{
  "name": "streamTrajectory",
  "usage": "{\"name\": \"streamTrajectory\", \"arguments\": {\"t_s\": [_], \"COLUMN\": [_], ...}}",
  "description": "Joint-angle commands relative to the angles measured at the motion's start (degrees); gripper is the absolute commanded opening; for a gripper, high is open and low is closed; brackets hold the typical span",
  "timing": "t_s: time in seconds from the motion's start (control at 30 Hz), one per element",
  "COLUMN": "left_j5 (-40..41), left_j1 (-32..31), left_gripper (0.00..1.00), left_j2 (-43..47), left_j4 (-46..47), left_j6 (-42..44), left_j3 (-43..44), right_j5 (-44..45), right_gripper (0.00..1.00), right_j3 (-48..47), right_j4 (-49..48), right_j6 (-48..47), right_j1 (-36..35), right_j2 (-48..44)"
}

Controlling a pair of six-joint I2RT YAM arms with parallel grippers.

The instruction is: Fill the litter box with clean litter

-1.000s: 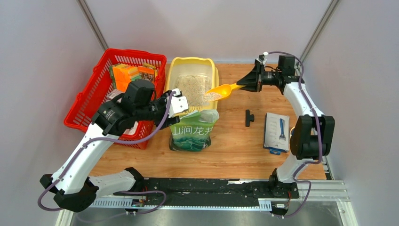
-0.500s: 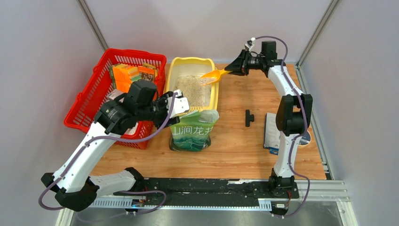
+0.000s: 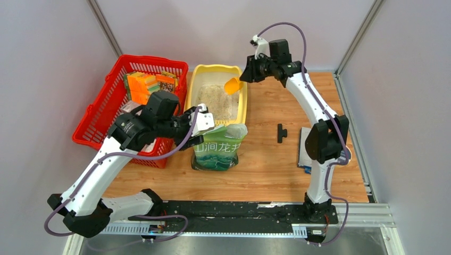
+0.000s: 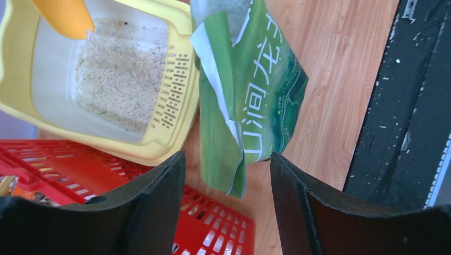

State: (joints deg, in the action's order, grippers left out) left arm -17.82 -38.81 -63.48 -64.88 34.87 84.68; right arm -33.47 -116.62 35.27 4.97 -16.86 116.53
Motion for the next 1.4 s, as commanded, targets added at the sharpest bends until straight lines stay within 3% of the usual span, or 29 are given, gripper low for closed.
{"name": "streamTrajectory", "arguments": {"t_s": [0.0,0.1,0.13,0.23,0.4,0.47,0.5,0.6,0.67,0.7,0.8,1.17,1.37], "left_j5": [-5.4,-8.1,-8.5,-4.5,-0.2,0.0,-0.2,-0.6,-0.5,0.2,0.5,0.6,0.6], "left_j1": [0.0,-0.1,-0.5,-2.2,-3.4,-3.4,-3.5,-3.5,-3.6,-3.5,-3.6,-3.5,-3.5], "left_gripper": [0.68,0.68,0.74,0.75,0.75,0.69,0.67,0.45,0.29,0.14,0.00,0.00,0.00], "left_j2": [-2.4,-5.2,-5.9,-8.0,-12.6,-14.2,-15.7,-18.0,-18.6,-18.8,-17.7,-10.6,-9.0], "left_j4": [1.2,2.7,3.0,5.4,5.2,3.0,2.0,-1.5,-3.7,-4.0,-3.6,3.4,4.3], "left_j6": [-2.7,-5.8,-5.6,-4.5,-2.4,-1.9,-1.7,-0.8,-0.4,-0.4,-0.3,-5.7,-6.5], "left_j3": [2.0,3.8,4.4,4.3,5.7,6.8,7.9,9.4,9.7,9.6,8.7,4.8,4.8], "right_j5": [11.7,12.8,13.3,16.2,8.7,4.1,2.9,-2.6,-7.4,-8.2,-8.6,-8.2,-2.9], "right_gripper": [0.00,0.00,0.00,0.00,0.00,0.00,0.00,0.00,0.00,0.00,0.00,0.00,0.00], "right_j3": [3.3,5.1,6.3,8.0,7.8,8.6,8.5,6.5,6.0,6.6,7.5,-1.9,0.5], "right_j4": [-2.8,-2.4,-2.3,-1.1,12.2,17.0,19.0,28.0,33.5,34.4,35.9,47.6,45.2], "right_j6": [-11.3,-13.9,-14.5,-13.8,-17.3,-18.5,-18.2,-18.6,-21.0,-21.9,-25.4,-40.2,-41.6], "right_j1": [-2.7,-3.7,-3.8,-4.0,-3.9,-4.0,-4.0,-3.7,-4.1,-4.3,-5.8,-12.8,-16.3], "right_j2": [-9.9,-14.1,-15.6,-21.1,-27.9,-32.1,-33.2,-35.1,-35.5,-35.8,-36.1,-28.1,-27.0]}}
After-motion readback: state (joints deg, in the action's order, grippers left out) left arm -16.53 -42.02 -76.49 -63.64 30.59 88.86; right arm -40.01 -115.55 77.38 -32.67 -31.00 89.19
